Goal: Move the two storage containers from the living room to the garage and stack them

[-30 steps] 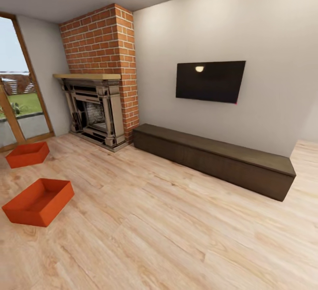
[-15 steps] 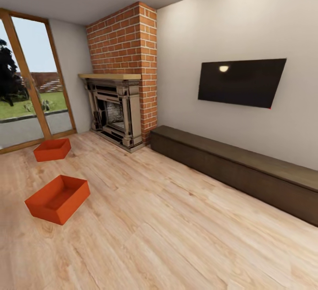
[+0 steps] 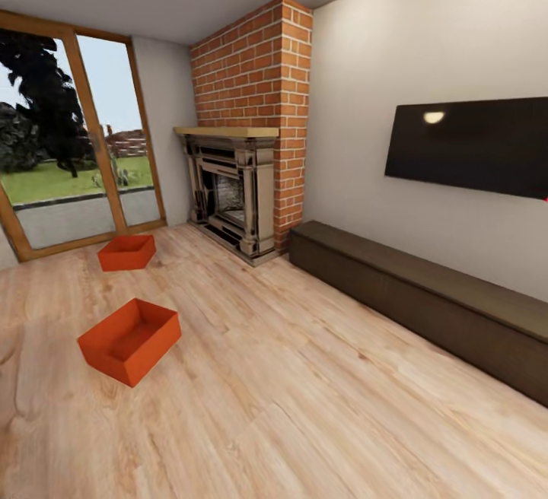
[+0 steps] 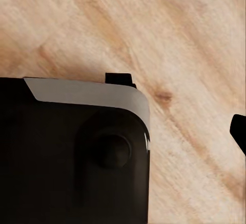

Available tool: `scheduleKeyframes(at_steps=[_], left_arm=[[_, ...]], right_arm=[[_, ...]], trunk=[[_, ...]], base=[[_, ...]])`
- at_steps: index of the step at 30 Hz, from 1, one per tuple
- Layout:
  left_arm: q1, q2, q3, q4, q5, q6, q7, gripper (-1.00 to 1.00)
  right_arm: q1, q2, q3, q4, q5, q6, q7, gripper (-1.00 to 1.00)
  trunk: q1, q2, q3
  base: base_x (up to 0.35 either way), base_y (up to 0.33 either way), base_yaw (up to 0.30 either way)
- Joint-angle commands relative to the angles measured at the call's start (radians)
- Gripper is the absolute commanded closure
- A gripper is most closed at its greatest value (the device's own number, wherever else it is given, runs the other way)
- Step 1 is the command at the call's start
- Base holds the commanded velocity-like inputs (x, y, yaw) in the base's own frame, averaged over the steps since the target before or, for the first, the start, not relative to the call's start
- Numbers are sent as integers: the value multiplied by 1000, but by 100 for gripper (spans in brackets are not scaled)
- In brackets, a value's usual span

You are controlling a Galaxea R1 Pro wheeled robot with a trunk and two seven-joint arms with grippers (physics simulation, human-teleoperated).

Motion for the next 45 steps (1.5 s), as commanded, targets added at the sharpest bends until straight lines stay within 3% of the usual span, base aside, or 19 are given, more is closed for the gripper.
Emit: scheduleKeyframes(at_steps=[1, 37, 45], left_arm=[[0, 0, 2, 0, 4, -2, 0, -100], [0, -2, -4, 0, 0, -2, -1, -100], [0, -2, -5, 0, -2, -2, 0, -100]], right_arm=[[-1, 1, 9, 2, -9, -5, -2, -100], [-1, 0, 9, 2, -9, -7, -3, -100], [-1, -2, 17, 2, -3, -8, -3, -100]], trunk=[[1, 0, -1], [1, 0, -1], [1, 0, -1]], base=[[323, 0, 268], [323, -38, 268], [323, -76, 86]])
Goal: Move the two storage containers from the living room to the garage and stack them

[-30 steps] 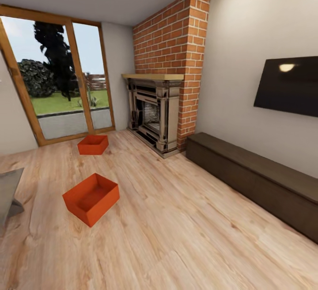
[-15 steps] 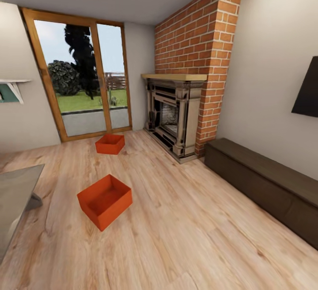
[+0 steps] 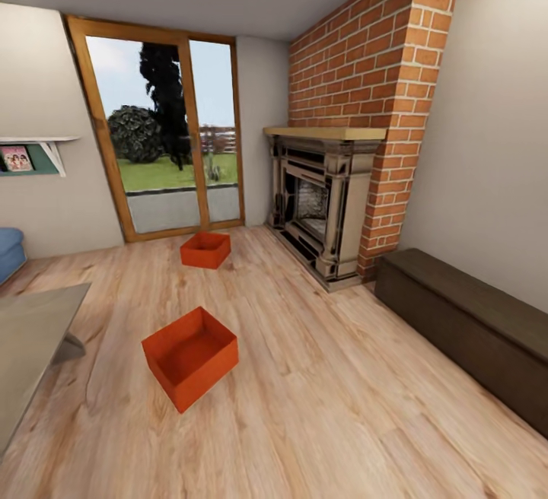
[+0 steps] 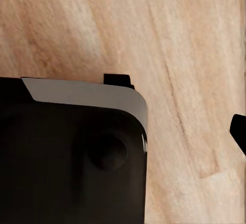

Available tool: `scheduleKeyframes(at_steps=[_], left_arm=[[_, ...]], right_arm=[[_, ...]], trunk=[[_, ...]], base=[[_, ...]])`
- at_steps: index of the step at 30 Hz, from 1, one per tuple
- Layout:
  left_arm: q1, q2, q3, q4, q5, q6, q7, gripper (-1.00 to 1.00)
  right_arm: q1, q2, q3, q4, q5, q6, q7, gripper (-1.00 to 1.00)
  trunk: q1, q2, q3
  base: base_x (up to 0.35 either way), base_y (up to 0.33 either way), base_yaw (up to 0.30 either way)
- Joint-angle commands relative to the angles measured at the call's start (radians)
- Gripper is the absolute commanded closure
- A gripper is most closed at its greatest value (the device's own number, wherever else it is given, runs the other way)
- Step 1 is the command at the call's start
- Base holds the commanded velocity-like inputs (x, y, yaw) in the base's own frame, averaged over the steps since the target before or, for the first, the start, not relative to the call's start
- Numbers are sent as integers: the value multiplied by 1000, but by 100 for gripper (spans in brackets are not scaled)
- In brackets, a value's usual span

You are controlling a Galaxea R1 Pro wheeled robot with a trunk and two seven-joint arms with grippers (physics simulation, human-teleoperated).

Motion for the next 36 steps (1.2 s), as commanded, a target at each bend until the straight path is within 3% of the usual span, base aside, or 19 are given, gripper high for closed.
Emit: scheduleKeyframes(at_steps=[1, 19, 36], left_arm=[[0, 0, 1, 0, 4, -2, 0, -100], [0, 0, -1, 0, 3, -2, 0, -100], [0, 0, -1, 0, 2, -2, 0, -100]], right_arm=[[-1, 0, 9, 2, -8, -5, -2, -100], [-1, 1, 9, -1, -7, -3, 0, -100], [-1, -2, 6, -1, -8, 4, 0, -100]], trunk=[[1, 0, -1], [1, 0, -1], [1, 0, -1]], base=[[323, -76, 9], [323, -76, 7], [299, -130, 251]])
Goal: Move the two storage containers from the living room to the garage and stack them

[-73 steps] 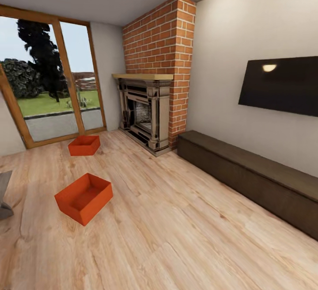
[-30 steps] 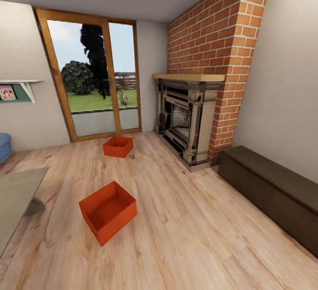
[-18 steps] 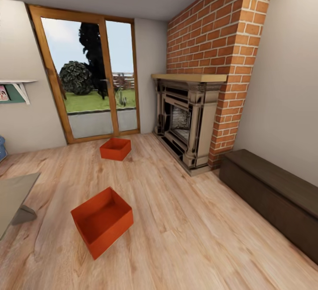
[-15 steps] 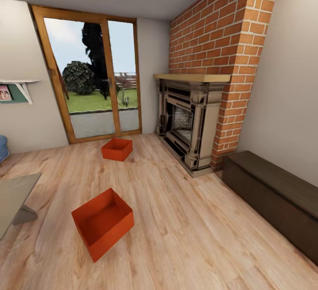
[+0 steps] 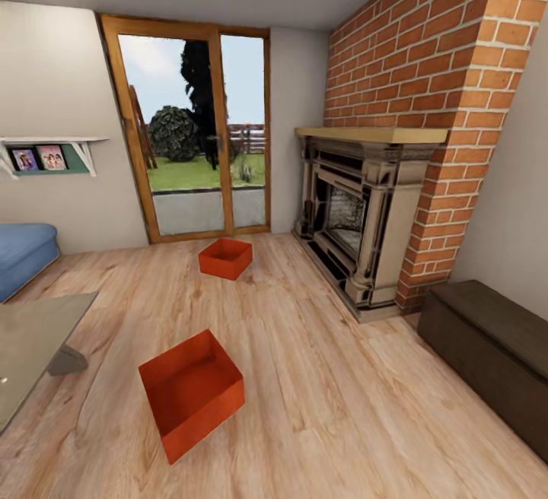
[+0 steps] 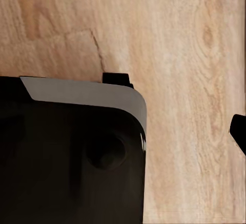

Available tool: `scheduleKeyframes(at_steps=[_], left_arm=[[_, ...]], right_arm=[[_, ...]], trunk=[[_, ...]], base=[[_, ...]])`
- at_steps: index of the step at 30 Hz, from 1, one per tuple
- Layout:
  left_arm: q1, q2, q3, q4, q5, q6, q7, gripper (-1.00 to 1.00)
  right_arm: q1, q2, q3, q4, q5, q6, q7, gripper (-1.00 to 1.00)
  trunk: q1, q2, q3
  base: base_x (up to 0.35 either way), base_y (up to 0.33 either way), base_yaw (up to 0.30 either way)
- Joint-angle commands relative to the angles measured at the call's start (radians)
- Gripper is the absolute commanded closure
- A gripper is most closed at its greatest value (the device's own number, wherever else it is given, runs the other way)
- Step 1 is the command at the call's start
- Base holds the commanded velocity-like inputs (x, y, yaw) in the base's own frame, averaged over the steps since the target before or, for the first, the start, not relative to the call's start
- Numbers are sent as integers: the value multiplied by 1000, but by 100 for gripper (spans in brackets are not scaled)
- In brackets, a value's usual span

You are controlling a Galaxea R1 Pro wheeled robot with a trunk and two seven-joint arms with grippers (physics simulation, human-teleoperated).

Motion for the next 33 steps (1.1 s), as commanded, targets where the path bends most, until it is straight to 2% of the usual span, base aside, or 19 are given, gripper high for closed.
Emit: scheduleKeyframes(at_steps=[1, 33], left_arm=[[0, 0, 1, 0, 4, -2, 0, -100], [0, 1, 11, -1, 8, -2, 1, -100]], right_arm=[[-1, 0, 8, 2, -9, -4, -1, -100], [-1, 0, 9, 2, -9, -3, -1, -100]], trunk=[[0, 0, -1], [0, 0, -1]], base=[[288, -156, 268], [286, -147, 268]])
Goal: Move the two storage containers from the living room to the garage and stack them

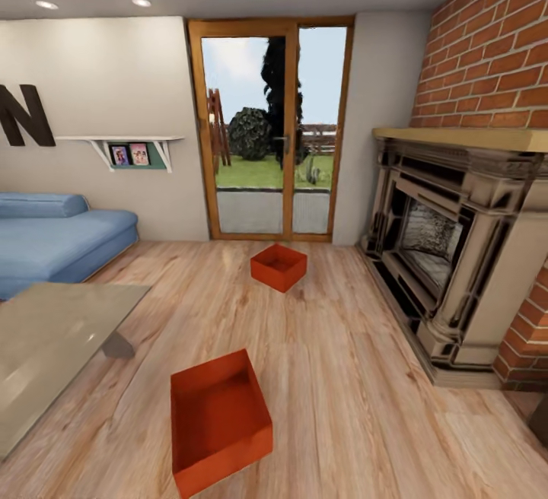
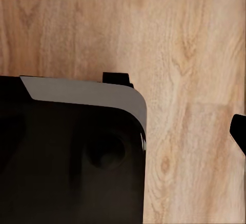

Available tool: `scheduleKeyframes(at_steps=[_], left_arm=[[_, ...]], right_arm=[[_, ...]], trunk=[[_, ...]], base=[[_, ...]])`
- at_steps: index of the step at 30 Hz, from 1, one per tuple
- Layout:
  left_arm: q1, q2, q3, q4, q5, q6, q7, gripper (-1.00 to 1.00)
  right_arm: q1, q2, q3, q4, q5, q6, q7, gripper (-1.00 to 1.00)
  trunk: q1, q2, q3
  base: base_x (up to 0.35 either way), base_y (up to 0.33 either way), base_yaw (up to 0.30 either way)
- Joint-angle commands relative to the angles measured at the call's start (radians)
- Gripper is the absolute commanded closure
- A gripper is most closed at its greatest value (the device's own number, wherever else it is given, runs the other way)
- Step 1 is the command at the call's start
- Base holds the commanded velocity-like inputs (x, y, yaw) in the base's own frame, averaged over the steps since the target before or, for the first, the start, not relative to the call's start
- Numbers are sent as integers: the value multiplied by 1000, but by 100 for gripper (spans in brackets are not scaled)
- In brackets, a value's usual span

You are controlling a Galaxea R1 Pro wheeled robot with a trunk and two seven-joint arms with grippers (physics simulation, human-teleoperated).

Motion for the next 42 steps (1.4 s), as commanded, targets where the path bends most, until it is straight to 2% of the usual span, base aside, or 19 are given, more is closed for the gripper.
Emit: scheduleKeyframes(at_steps=[1, 22, 30, 42], left_arm=[[0, 1, 2, -2, 5, -3, 0, -100], [0, 2, 4, -9, 7, -4, 0, -100], [0, 0, 4, -10, 9, -1, -1, -100], [0, 1, 3, -10, 9, -1, -1, -100]], right_arm=[[-1, 0, 9, 2, -9, -4, -1, -100], [-1, 0, 10, 2, -9, -6, -1, -100], [-1, -2, 10, 2, -7, -7, 1, -100], [-1, 0, 11, 2, -6, -11, 1, -100]], trunk=[[0, 0, -1], [0, 0, -1], [0, 0, -1], [0, 0, -1]], base=[[113, -19, 268], [13, -2, 263], [25, 0, 36], [284, 0, 1]])
